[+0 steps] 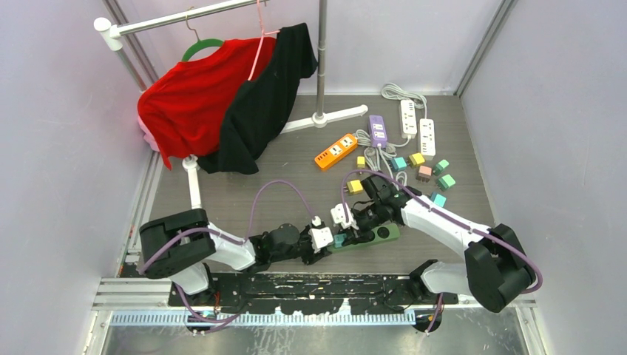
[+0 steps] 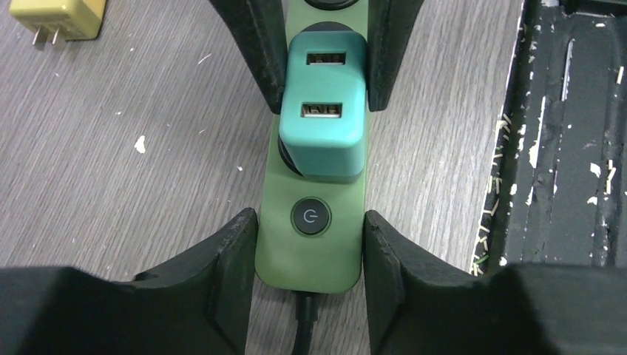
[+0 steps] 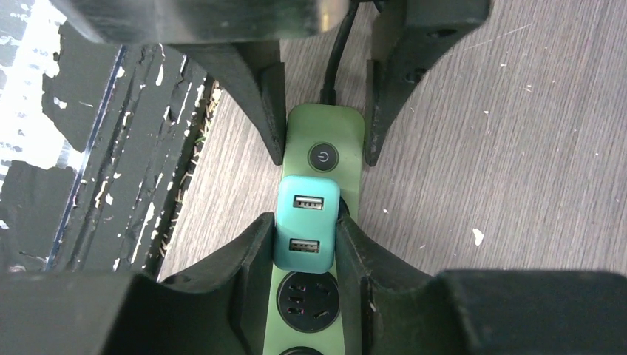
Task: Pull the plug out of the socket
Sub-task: Remove the plug from the socket.
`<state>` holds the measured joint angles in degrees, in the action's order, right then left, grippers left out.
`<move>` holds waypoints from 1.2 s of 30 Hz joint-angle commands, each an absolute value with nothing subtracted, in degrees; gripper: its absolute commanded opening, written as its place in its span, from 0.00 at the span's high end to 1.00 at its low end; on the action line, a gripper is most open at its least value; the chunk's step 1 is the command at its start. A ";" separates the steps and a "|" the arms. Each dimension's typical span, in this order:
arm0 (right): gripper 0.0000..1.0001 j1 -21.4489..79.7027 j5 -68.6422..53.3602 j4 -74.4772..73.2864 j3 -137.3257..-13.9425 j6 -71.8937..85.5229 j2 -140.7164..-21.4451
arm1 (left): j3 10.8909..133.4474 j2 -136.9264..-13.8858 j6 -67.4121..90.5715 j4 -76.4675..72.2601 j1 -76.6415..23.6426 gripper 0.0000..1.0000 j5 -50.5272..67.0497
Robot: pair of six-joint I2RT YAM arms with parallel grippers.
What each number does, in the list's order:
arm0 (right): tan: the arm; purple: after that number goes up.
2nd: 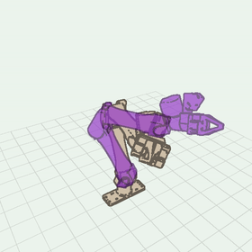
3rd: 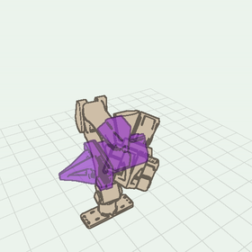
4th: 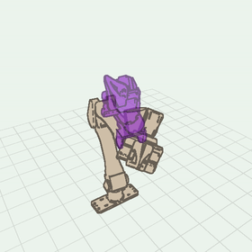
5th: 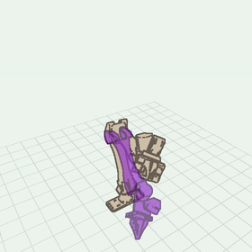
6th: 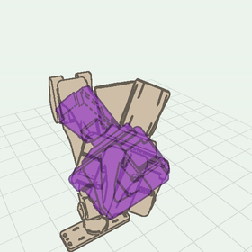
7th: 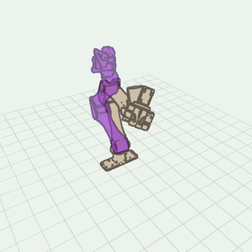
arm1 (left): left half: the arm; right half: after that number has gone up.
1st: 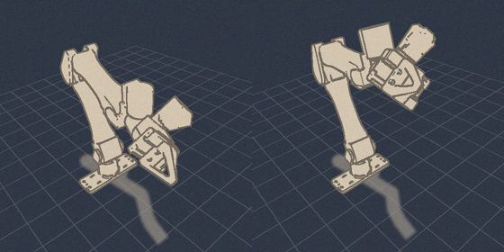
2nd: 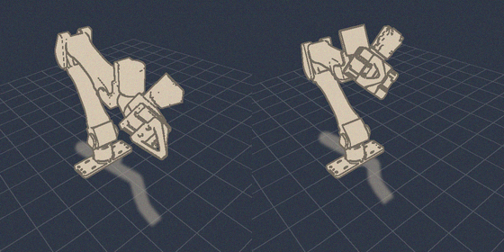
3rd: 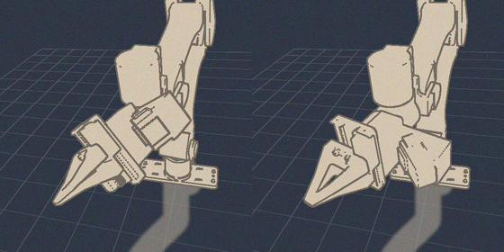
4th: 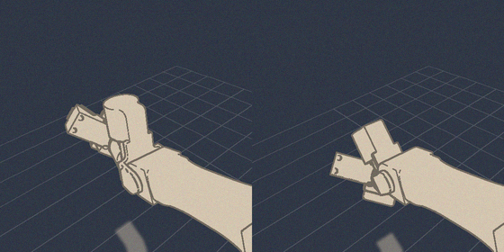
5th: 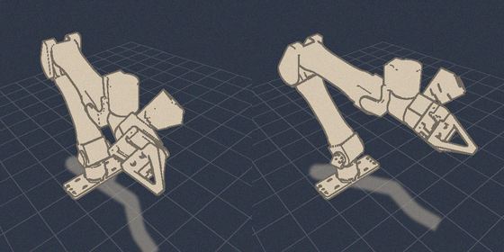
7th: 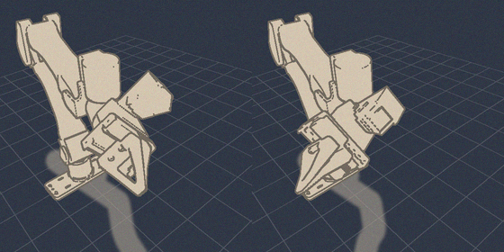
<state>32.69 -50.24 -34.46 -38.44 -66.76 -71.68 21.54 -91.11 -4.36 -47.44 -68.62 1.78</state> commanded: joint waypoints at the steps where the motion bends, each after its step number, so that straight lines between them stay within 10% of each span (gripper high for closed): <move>1: 0.71 32.98 -50.32 -32.08 -39.04 -66.23 -71.81 | 22.77 -91.95 -3.19 -53.15 -68.82 0.62 2.45; 10: 0.87 33.17 -57.41 -31.33 -40.05 -61.82 -72.71 | 22.38 -93.13 -2.57 -54.00 -68.73 0.98 4.81; 18: 0.93 31.68 -49.75 -18.44 -40.54 -43.20 -71.88 | 21.53 -95.31 -1.21 -57.33 -68.37 1.00 5.47; 29: 0.99 26.12 -55.82 -44.67 -41.29 -78.32 -71.91 | 17.89 -95.80 1.03 -60.62 -66.38 1.00 5.28; 36: 0.99 29.87 -59.43 -40.78 -40.91 -73.49 -71.74 | 20.02 -95.29 2.35 -56.08 -66.36 1.00 7.04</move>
